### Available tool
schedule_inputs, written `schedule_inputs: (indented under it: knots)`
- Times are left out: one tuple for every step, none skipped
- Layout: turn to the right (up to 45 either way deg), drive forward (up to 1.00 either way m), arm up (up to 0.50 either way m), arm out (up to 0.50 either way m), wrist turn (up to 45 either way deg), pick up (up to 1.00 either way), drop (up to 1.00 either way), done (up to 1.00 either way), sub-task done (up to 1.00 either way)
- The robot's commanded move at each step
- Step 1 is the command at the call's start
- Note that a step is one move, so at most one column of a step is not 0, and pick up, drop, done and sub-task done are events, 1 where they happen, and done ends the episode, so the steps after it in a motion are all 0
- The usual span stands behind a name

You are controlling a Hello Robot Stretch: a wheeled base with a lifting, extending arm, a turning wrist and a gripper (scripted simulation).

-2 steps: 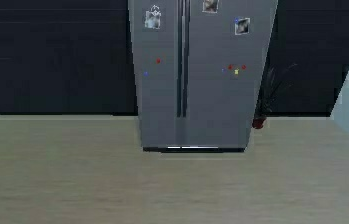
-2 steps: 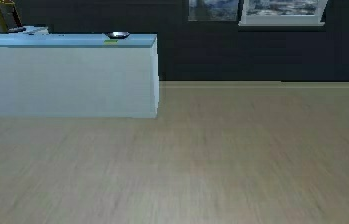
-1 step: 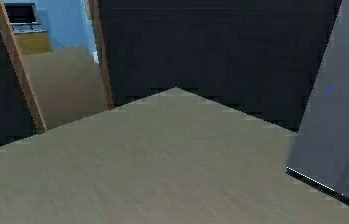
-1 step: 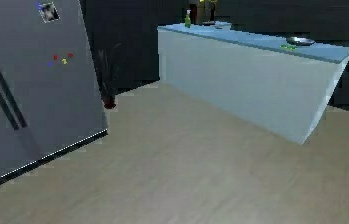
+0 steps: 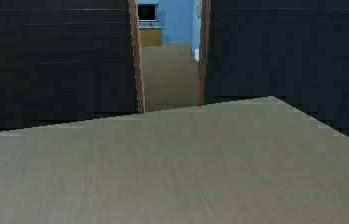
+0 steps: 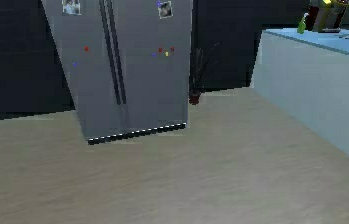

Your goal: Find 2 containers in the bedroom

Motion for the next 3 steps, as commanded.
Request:
schedule_inputs:
  knots:
    - [0.0,1.0,0.0,0.0,0.0,0.0,0.0,0.0,0.0]
    - [0.0,1.0,0.0,0.0,0.0,0.0,0.0,0.0,0.0]
    - [0.0,1.0,0.0,0.0,0.0,0.0,0.0,0.0,0.0]
